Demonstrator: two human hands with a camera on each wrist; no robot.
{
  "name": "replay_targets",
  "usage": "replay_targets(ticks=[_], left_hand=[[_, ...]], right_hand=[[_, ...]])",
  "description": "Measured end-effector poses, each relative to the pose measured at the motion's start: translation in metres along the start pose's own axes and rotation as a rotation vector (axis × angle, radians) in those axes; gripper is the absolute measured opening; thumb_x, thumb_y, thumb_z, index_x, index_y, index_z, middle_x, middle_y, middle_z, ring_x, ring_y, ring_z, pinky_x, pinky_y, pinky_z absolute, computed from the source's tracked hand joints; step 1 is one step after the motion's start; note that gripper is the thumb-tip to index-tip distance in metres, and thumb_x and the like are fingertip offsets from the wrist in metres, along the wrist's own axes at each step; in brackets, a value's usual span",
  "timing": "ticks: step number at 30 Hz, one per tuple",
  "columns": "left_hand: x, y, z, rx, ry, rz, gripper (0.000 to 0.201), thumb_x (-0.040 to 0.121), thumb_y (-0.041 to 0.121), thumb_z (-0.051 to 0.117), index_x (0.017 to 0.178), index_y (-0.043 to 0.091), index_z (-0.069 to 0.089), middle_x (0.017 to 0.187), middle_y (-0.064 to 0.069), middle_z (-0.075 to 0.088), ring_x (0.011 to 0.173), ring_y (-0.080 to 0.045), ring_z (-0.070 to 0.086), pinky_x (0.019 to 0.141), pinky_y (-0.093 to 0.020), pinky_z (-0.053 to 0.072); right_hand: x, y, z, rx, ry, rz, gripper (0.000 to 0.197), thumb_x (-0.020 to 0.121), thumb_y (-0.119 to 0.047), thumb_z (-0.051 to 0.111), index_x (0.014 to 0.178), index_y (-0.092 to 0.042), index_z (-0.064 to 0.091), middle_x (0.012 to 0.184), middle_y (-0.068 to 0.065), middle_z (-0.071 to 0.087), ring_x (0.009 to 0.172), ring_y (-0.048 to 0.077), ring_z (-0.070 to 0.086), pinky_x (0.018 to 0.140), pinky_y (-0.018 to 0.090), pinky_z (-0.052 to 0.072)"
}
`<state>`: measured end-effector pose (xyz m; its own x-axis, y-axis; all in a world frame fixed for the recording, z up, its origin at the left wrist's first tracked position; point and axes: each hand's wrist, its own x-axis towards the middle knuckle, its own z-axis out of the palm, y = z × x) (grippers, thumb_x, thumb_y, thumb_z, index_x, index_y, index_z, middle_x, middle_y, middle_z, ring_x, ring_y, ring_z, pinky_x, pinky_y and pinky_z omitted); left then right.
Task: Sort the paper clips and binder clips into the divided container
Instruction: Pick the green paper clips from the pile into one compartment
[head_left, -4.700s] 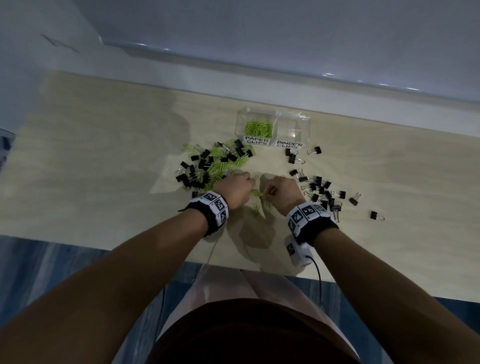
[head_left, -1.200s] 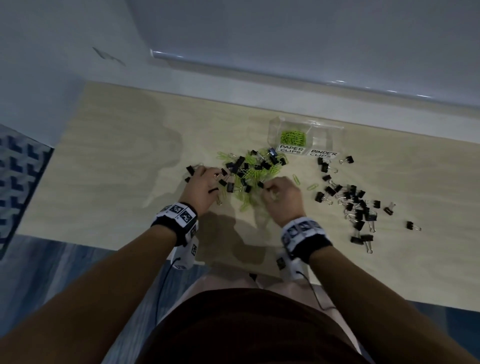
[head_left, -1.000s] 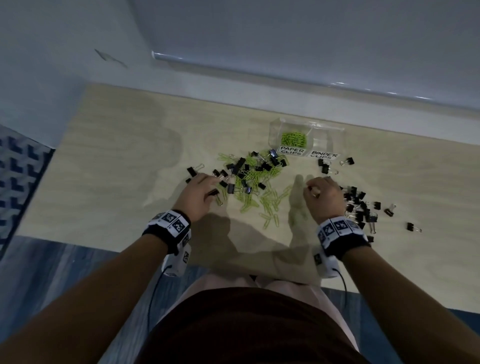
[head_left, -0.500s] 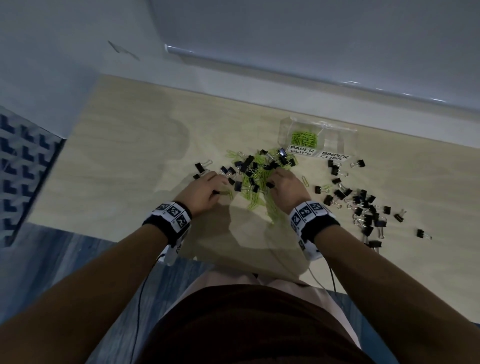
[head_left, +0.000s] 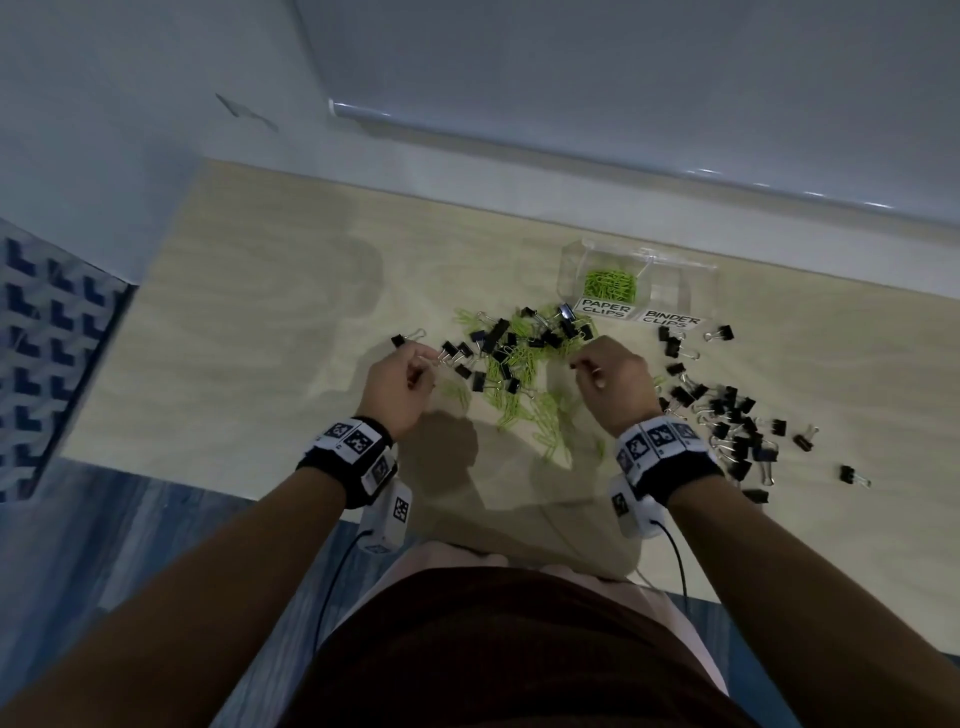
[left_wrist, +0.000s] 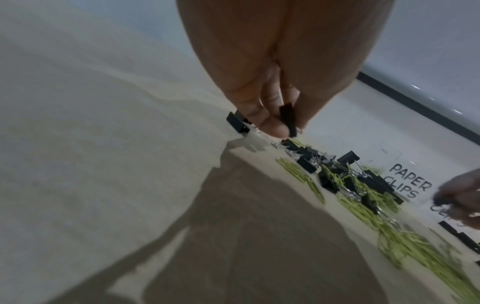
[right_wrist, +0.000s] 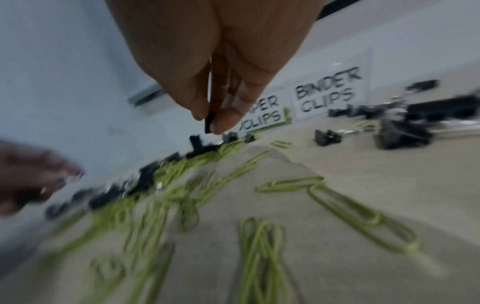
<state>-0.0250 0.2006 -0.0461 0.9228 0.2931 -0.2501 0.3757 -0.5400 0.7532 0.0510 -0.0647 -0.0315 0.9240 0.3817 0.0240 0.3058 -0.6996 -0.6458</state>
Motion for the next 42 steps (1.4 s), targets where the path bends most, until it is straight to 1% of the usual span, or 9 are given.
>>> replay_targets(ticks=[4, 8, 13, 19, 25, 28, 33, 36, 42], left_hand=[[0.014, -0.014, -0.012, 0.183, 0.123, 0.093, 0.014, 0.089, 0.011, 0.053, 0.1, 0.015, 0.062, 0.095, -0.004, 0.063, 0.085, -0.019, 0.057, 0.076, -0.03, 0.049], [0.021, -0.015, -0.014, 0.533, 0.116, 0.303, 0.021, 0.083, 0.019, 0.063, 0.102, 0.014, 0.065, 0.107, -0.007, 0.06, 0.1, -0.032, 0.047, 0.084, -0.043, 0.045], [0.021, 0.011, 0.016, 0.57, -0.281, 0.521, 0.037, 0.085, 0.027, 0.062, 0.12, 0.016, 0.059, 0.122, -0.005, 0.058, 0.114, -0.028, 0.047, 0.097, -0.044, 0.036], [0.018, 0.017, 0.027, 0.587, -0.301, 0.537, 0.038, 0.086, 0.021, 0.059, 0.123, 0.014, 0.055, 0.123, -0.008, 0.056, 0.115, -0.027, 0.045, 0.098, -0.04, 0.036], [0.017, 0.001, -0.009, 0.356, 0.005, 0.334, 0.035, 0.083, 0.024, 0.053, 0.116, 0.011, 0.056, 0.111, -0.013, 0.058, 0.105, -0.03, 0.048, 0.09, -0.04, 0.042], [0.022, -0.008, -0.02, 0.456, 0.052, 0.308, 0.037, 0.083, 0.019, 0.055, 0.119, 0.008, 0.056, 0.115, -0.015, 0.056, 0.107, -0.032, 0.045, 0.092, -0.045, 0.043], [0.028, 0.007, 0.0, 0.48, -0.152, 0.402, 0.043, 0.086, 0.02, 0.06, 0.126, 0.009, 0.052, 0.125, -0.012, 0.051, 0.117, -0.029, 0.04, 0.101, -0.044, 0.038], [0.035, 0.017, 0.01, 0.517, -0.261, 0.392, 0.052, 0.084, 0.023, 0.064, 0.133, 0.013, 0.048, 0.131, -0.008, 0.046, 0.122, -0.027, 0.036, 0.106, -0.04, 0.034], [0.042, 0.014, 0.006, 0.465, -0.242, 0.355, 0.027, 0.085, 0.016, 0.06, 0.111, 0.013, 0.062, 0.114, -0.008, 0.053, 0.108, -0.027, 0.045, 0.094, -0.041, 0.043]], right_hand=[[-0.013, 0.029, -0.029, -0.014, 0.25, 0.131, 0.013, 0.083, 0.004, 0.056, 0.086, -0.002, 0.067, 0.089, 0.011, 0.064, 0.07, 0.017, 0.06, 0.065, 0.018, 0.05], [-0.026, 0.058, -0.044, -0.1, 0.264, 0.215, 0.012, 0.084, 0.0, 0.057, 0.088, 0.0, 0.068, 0.091, 0.015, 0.064, 0.069, 0.026, 0.062, 0.063, 0.03, 0.053], [-0.021, 0.026, -0.02, -0.226, 0.081, 0.089, 0.011, 0.085, -0.01, 0.059, 0.091, -0.009, 0.067, 0.098, 0.005, 0.063, 0.066, 0.015, 0.058, 0.055, 0.024, 0.049], [-0.006, -0.034, 0.038, -0.148, -0.164, -0.112, 0.015, 0.08, -0.015, 0.064, 0.094, -0.01, 0.067, 0.098, 0.007, 0.064, 0.089, 0.024, 0.057, 0.07, 0.033, 0.051], [0.002, -0.042, 0.056, -0.22, -0.255, -0.091, 0.014, 0.084, -0.013, 0.054, 0.092, -0.007, 0.064, 0.099, 0.011, 0.06, 0.092, 0.03, 0.053, 0.07, 0.036, 0.048], [-0.003, -0.038, 0.05, -0.098, -0.16, -0.043, 0.009, 0.084, -0.015, 0.058, 0.086, -0.012, 0.065, 0.091, 0.004, 0.061, 0.082, 0.021, 0.056, 0.065, 0.029, 0.048], [-0.014, -0.015, 0.011, 0.07, 0.121, 0.222, 0.007, 0.084, -0.011, 0.061, 0.09, -0.012, 0.064, 0.084, -0.003, 0.06, 0.073, 0.011, 0.057, 0.064, 0.016, 0.045], [-0.023, 0.01, -0.015, 0.057, 0.232, 0.358, 0.006, 0.086, -0.013, 0.059, 0.087, -0.01, 0.064, 0.08, -0.001, 0.061, 0.07, 0.013, 0.059, 0.063, 0.023, 0.048], [-0.029, 0.061, -0.04, -0.196, 0.245, 0.444, 0.016, 0.083, -0.016, 0.06, 0.093, -0.006, 0.066, 0.092, 0.014, 0.061, 0.085, 0.034, 0.058, 0.072, 0.04, 0.05]])
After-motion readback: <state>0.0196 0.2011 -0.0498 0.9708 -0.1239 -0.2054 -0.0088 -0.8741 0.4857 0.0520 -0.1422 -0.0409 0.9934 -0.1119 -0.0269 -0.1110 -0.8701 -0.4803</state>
